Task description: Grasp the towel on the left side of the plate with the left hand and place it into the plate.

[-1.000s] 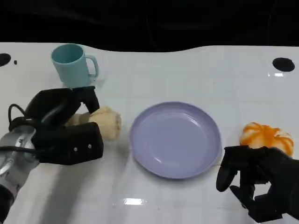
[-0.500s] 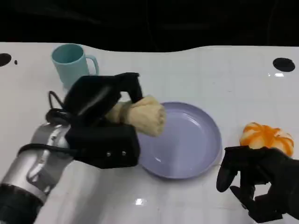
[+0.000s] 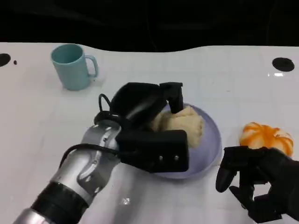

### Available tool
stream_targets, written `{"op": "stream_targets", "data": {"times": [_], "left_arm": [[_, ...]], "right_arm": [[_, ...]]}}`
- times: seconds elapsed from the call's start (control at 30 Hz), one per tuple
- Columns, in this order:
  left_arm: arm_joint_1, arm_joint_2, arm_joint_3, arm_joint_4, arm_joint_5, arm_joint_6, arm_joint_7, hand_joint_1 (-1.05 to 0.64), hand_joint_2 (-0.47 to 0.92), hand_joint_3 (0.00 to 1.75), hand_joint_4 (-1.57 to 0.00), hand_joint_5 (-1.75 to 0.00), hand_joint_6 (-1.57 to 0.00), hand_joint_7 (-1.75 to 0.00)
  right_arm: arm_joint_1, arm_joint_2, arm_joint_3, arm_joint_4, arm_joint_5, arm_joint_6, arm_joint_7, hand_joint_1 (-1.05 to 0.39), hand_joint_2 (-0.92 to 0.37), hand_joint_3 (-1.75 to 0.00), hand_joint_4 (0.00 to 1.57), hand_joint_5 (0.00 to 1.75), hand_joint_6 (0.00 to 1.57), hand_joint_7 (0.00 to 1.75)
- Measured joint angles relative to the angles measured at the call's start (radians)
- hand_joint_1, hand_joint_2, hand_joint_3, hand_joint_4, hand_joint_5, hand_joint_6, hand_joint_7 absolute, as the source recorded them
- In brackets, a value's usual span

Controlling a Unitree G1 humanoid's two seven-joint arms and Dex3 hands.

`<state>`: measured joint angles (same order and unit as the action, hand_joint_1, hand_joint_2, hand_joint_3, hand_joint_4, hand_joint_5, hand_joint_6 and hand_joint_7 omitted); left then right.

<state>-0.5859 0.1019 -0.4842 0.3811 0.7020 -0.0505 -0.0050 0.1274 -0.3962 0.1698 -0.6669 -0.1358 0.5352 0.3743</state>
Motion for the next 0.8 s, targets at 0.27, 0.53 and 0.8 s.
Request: {"op": "stream_targets", "data": {"times": [0.27, 0.53, 0.8], "left_arm": [[-0.001, 0.016, -0.001, -0.012, -0.082, -0.009, -0.183, -0.46, 0.92, 0.17, -0.27, -0.66, -0.47, -0.04], [-0.001, 0.063, 0.011, -0.104, -0.114, 0.026, -0.321, -0.56, 0.92, 0.24, -0.42, -0.63, -0.53, -0.06], [0.053, 0.086, 0.092, -0.252, -0.227, 0.065, -0.369, -0.34, 0.92, 0.24, -0.86, -0.86, -0.87, -0.13]], "right_arm": [[0.001, -0.001, 0.001, 0.004, -0.004, -0.007, 0.0, 0.01, -0.54, -1.1, 0.75, 1.75, 0.71, 1.42], [0.001, -0.001, -0.001, 0.007, -0.006, -0.013, 0.003, 0.02, -0.55, -1.1, 0.75, 1.75, 0.71, 1.41], [0.0, -0.001, -0.001, 0.013, -0.005, -0.014, 0.003, 0.02, -0.55, -1.1, 0.74, 1.75, 0.71, 1.42]]}}
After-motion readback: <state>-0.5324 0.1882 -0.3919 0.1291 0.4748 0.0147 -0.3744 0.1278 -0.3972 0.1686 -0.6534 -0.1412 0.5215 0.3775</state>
